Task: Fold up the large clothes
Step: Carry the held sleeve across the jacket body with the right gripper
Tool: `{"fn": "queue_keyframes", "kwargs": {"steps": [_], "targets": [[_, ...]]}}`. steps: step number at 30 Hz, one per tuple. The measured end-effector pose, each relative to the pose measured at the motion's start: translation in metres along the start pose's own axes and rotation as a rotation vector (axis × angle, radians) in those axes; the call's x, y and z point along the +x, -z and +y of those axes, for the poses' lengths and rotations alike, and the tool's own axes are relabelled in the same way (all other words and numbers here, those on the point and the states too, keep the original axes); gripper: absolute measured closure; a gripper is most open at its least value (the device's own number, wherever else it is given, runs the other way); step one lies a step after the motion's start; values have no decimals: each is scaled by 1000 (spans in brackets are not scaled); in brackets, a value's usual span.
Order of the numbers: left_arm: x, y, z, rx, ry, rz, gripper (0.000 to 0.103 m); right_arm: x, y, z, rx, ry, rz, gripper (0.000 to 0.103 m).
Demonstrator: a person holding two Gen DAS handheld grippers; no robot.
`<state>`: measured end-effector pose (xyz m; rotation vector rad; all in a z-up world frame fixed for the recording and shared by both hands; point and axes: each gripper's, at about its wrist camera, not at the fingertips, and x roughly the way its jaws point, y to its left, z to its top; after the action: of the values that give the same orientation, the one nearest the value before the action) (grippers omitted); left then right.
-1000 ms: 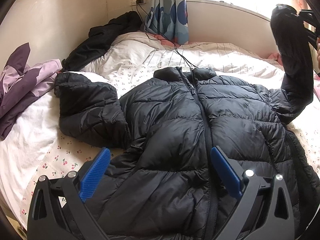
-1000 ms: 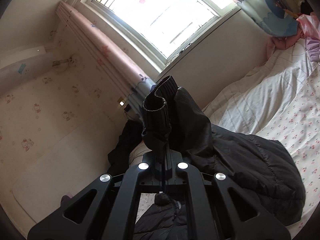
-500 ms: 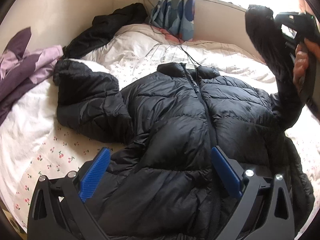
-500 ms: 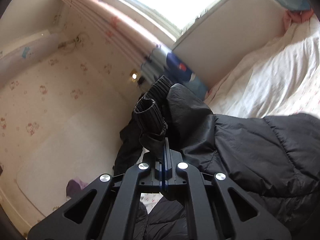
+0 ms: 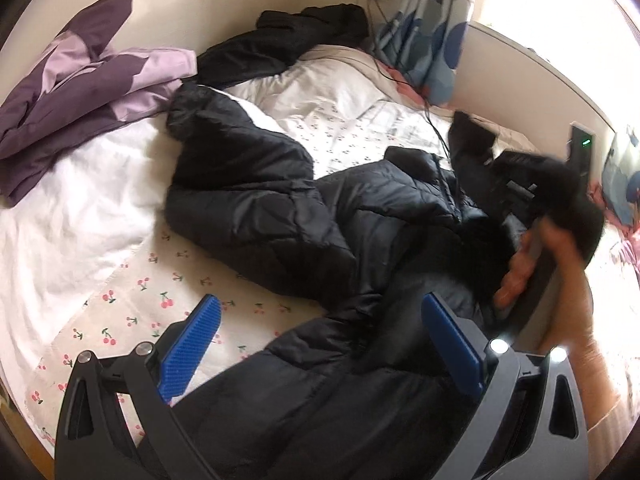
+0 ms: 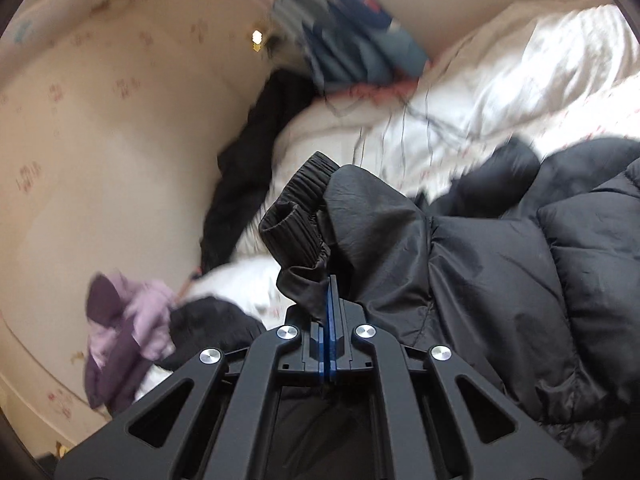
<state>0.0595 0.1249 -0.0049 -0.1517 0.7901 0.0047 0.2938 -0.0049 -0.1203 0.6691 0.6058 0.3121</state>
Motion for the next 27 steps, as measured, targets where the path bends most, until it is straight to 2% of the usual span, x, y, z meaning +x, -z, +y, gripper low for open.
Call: {"fn": "queue_keyframes", "kwargs": {"steps": [2, 4, 6, 7, 10, 11, 12, 13, 14, 15, 16, 18, 21, 23, 25, 26, 27], "targets": [[1, -1, 4, -6, -3, 1, 7, 23, 7, 2, -8, 9, 72, 100], [1, -1, 6, -13, -4, 2, 7, 57, 19, -2, -1, 61, 244, 97], [2, -2, 8, -17, -5, 3, 7, 77, 28, -3, 10, 119, 373, 87], [3, -2, 9, -17, -5, 5, 7, 78, 30, -1, 6, 122, 395, 86], [2, -4, 12, -17, -10, -1, 7, 61, 28, 9, -3, 83, 392, 74], [1, -6, 15, -20, -11, -5, 7, 51, 27, 12, -5, 64, 371, 68], [0, -8, 18, -27, -9, -8, 7, 37, 26, 15, -9, 36, 328, 50], [-2, -12, 26, -52, 1, -13, 7, 25, 26, 17, -36, 60, 282, 34], [-3, -14, 32, -73, 11, -15, 7, 18, 25, 19, -72, 122, 266, 10], [-4, -16, 38, -92, 17, -17, 7, 14, 25, 18, -100, 176, 273, 9], [-4, -19, 47, -123, 19, -18, 7, 12, 26, 13, -95, 184, 298, 9], [-4, -23, 58, -153, 27, -12, 7, 2, 24, -1, -27, 175, 330, 9], [-8, -44, 63, -128, 27, -36, 7, -41, 19, -6, 19, 103, 266, 9], [-8, -76, 56, -83, -13, -56, 7, -80, 31, 0, 16, 81, 212, 9], [7, -124, 38, 23, -73, -38, 7, -121, 48, -2, 32, 47, 185, 9], [22, -147, 29, 70, -111, -14, 7, -138, 57, -5, 53, 42, 160, 9], [48, -175, 18, 128, -201, 19, 7, -157, 66, -8, 84, 33, 132, 9]]}}
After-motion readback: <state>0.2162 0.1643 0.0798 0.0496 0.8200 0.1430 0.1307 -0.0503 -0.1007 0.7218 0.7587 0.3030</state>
